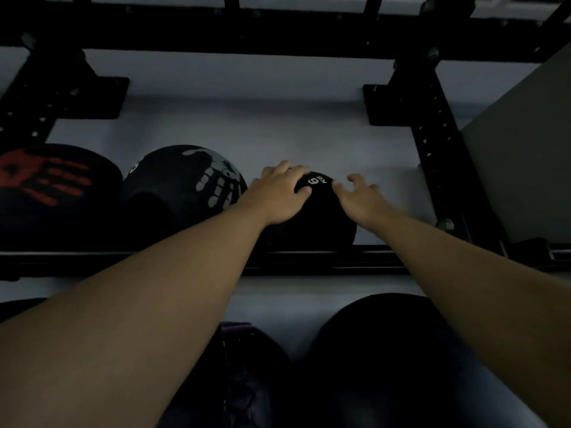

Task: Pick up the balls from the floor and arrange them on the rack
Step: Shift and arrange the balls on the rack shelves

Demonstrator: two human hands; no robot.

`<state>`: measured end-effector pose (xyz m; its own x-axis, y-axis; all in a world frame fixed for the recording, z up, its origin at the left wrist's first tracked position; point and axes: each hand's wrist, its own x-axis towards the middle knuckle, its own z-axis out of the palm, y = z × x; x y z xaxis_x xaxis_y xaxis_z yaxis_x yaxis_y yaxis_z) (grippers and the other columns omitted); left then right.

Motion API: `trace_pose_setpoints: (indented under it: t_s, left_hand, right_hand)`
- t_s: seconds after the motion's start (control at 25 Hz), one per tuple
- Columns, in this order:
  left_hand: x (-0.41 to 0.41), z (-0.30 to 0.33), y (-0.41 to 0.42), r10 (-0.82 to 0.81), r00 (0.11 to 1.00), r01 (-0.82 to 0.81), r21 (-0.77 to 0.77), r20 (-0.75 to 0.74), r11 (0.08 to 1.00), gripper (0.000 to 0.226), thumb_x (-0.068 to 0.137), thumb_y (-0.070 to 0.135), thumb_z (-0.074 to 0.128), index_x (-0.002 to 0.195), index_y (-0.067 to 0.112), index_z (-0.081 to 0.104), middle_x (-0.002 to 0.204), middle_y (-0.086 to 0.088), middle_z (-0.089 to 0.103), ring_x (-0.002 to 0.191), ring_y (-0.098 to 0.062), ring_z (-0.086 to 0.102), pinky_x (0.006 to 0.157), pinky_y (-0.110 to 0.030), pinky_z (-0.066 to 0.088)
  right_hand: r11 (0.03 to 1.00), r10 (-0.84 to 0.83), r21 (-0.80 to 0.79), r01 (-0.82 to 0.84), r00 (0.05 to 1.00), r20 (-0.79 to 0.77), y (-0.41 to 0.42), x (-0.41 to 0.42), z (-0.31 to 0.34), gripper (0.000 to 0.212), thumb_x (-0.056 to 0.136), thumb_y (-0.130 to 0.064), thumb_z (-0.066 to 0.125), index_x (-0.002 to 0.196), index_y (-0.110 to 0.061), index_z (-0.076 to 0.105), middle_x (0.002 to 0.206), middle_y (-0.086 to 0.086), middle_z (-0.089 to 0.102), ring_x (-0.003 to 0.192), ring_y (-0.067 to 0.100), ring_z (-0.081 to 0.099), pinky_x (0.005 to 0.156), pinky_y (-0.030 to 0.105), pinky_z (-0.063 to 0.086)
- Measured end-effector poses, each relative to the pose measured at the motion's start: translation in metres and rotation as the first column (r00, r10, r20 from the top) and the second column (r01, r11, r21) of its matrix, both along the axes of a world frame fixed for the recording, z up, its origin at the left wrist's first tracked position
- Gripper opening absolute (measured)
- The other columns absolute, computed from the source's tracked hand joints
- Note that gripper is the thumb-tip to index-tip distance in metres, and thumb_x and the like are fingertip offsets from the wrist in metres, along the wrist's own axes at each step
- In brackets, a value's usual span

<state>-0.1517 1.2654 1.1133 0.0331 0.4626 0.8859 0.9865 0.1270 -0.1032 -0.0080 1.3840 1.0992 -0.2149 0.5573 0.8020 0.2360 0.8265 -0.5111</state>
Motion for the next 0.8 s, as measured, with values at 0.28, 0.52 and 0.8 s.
trace_pose_setpoints:
  t_s: [0.28, 0.52, 0.8]
  left_hand:
    - [-0.031, -0.003, 0.027, -0.078, 0.993, 0.082, -0.039, 0.093, 0.996, 0.055, 0.113, 0.044, 0.037, 0.167, 0.039, 0.027, 0.176, 0.002, 0.017, 0.162, -0.032, 0.016, 0.129, -0.048, 0.02]
    - [-0.045, -0.01, 0.026, -0.087, 0.99, 0.089, -0.015, 0.108, 0.996, 0.057, 0.114, 0.044, 0.035, 0.169, 0.036, 0.021, 0.178, -0.001, 0.011, 0.163, -0.033, 0.012, 0.13, -0.048, 0.016]
    - [-0.043, 0.001, -0.016, 0.17, 0.984, -0.174, -0.083, -0.053, 0.981, 0.062, 0.112, 0.048, 0.037, 0.17, 0.034, 0.021, 0.178, -0.003, 0.024, 0.161, -0.037, 0.023, 0.13, -0.053, 0.014]
  right_hand:
    - [0.996, 0.047, -0.072, -0.045, 0.999, 0.017, 0.005, -0.048, 0.0, 0.081, 0.103, -0.073, 0.019, 0.171, -0.034, -0.002, 0.178, 0.025, -0.001, 0.16, 0.051, 0.016, 0.128, 0.058, 0.017]
    - [0.999, -0.036, 0.011, 0.036, 0.999, -0.002, 0.004, -0.069, 0.001, 0.08, 0.102, -0.074, 0.019, 0.17, -0.036, 0.003, 0.176, 0.025, 0.005, 0.158, 0.056, 0.014, 0.126, 0.06, 0.016]
    - [0.97, -0.165, 0.192, 0.148, 0.984, 0.073, -0.014, -0.059, 0.019, 0.073, 0.103, -0.07, 0.028, 0.168, -0.037, 0.022, 0.176, 0.02, 0.019, 0.16, 0.047, 0.02, 0.127, 0.06, 0.019]
